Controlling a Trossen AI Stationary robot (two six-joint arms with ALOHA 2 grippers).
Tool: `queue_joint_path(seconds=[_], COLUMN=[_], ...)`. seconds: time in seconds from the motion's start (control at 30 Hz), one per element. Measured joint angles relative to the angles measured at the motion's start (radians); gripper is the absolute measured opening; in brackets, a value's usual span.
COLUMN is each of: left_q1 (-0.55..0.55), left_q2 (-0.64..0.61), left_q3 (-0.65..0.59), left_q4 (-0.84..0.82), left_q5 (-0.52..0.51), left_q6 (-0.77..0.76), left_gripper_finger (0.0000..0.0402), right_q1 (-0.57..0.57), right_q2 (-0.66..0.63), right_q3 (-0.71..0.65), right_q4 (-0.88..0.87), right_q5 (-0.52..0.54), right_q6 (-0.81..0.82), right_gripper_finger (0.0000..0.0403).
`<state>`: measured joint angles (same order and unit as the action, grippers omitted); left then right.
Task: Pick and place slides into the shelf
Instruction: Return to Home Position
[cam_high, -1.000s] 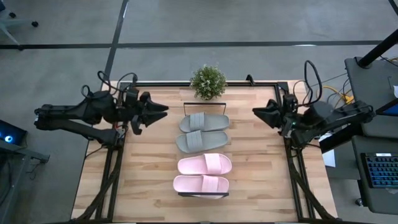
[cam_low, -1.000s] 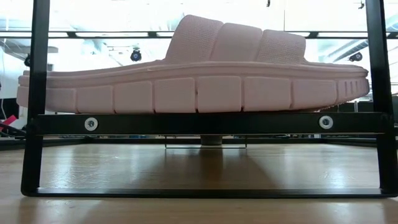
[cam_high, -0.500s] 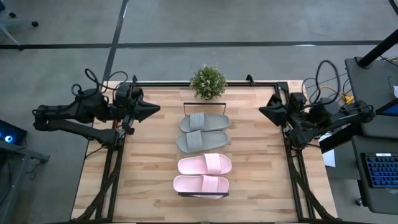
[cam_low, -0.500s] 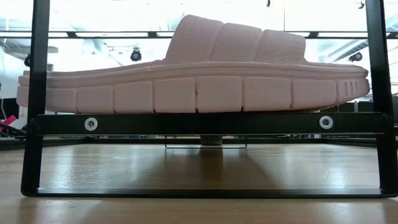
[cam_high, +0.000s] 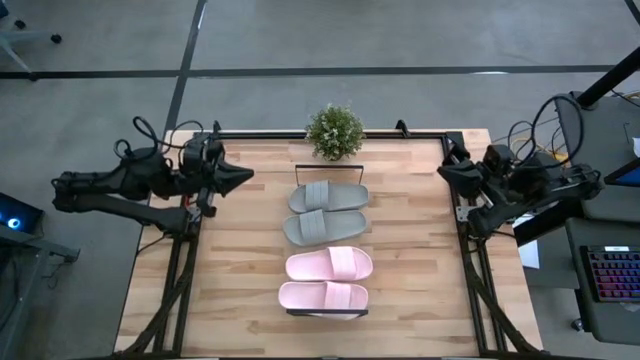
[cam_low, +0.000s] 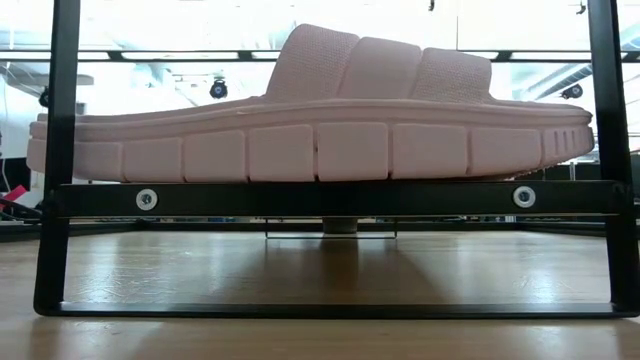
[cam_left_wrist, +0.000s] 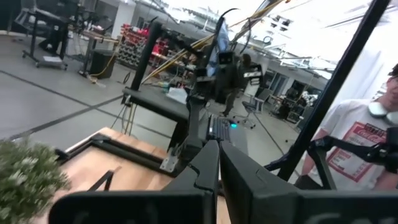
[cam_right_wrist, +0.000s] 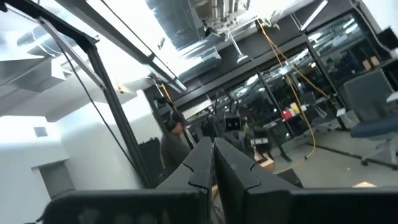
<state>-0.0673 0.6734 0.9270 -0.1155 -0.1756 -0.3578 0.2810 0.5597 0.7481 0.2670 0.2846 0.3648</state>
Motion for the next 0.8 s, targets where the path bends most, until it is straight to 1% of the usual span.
queue_joint_path(seconds=[0.07, 0.27, 0.37, 0.47, 0.6, 0.67, 0.8], left_q1=[0.0, 0.0, 0.0, 0.0, 0.0, 0.0, 0.0], left_q2=[-0.016, -0.055, -0.074, -0.085, -0.1, -0.107, -0.12], left_q3=[-0.031, -0.131, -0.175, -0.221, -0.27, -0.301, -0.352], left_q4=[0.009, 0.187, 0.248, 0.319, 0.358, 0.405, 0.501], left_q5=[-0.013, -0.014, -0.017, -0.017, -0.017, -0.012, 0.034], left_q6=[-0.003, 0.022, 0.035, 0.054, 0.058, 0.058, 0.074], left_gripper_finger=[0.0, 0.0, 0.0, 0.0, 0.0, 0.0, 0.0], right_q1=[0.0, 0.0, 0.0, 0.0, 0.0, 0.0, 0.0], right_q2=[-0.017, -0.088, -0.129, -0.173, -0.241, -0.27, -0.318], right_q3=[-0.007, -0.044, -0.069, -0.105, -0.16, -0.193, -0.254], right_q4=[0.001, 0.006, 0.014, 0.059, 0.104, 0.137, 0.194], right_q5=[0.0, 0.0, 0.0, -0.001, -0.004, -0.026, -0.053], right_q6=[-0.019, -0.043, -0.064, -0.096, -0.12, -0.126, -0.131], right_gripper_finger=[0.0008, 0.0008, 0.0008, 0.0008, 0.0008, 0.0008, 0.0008])
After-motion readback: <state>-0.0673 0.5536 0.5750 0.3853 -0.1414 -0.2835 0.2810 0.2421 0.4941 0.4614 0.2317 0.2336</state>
